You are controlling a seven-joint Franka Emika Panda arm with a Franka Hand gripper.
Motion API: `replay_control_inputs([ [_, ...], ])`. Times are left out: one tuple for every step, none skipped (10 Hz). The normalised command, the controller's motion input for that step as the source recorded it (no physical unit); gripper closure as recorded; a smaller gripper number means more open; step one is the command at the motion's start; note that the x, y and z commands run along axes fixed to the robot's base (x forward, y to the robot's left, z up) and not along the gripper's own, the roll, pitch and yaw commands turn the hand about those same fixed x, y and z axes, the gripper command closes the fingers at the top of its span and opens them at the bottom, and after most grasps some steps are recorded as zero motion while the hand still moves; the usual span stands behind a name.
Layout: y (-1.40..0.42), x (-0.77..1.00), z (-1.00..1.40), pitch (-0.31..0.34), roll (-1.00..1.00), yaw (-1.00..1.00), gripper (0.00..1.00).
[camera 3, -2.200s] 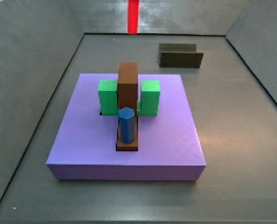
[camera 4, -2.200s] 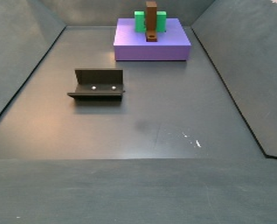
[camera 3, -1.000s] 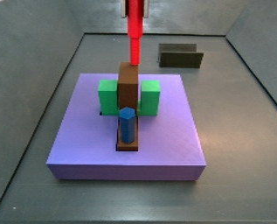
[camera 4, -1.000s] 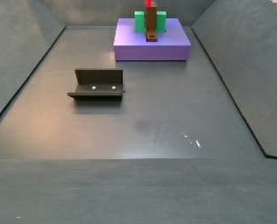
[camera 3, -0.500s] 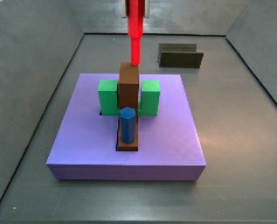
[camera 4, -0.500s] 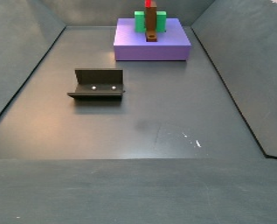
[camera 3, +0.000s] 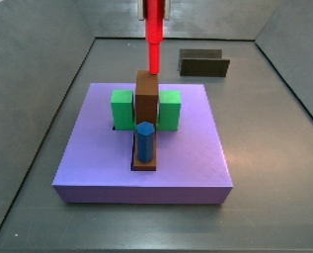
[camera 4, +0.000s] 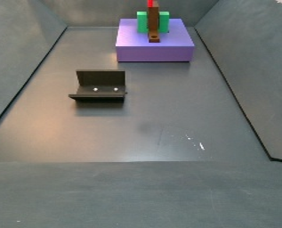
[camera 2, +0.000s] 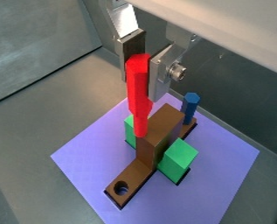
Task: Pick up the red object. Move up. Place the red object on the fixture. Regrasp the red object. Move to above the board. Insert the red object.
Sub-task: Insert the red object.
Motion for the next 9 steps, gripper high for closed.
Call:
replay_control_inputs([
  [0.03, 0.00, -0.31, -0.093, -0.22, 0.00, 1.00],
  [0.07, 0.00, -0.33, -0.093, -0.23, 0.00, 1.00],
  [0.11, 0.00, -0.35, -0.093, -0.24, 0.00, 1.00],
  [0.16, 0.00, -0.37, -0.091, -0.25, 0.00, 1.00],
  [0.22, 0.00, -0.39, -0.104, -0.30, 0.00, 1.00],
  [0.27, 0.00, -0.43, -0.114, -0.33, -0.01, 1.00],
  [0.31, 0.00, -0.44, -0.120, -0.35, -0.02, 1.00],
  [0.31, 0.00, -0.45, -0.116, -0.35, -0.03, 1.00],
  [0.32, 0.00, -0.12, -0.006, -0.28, -0.09, 1.00],
])
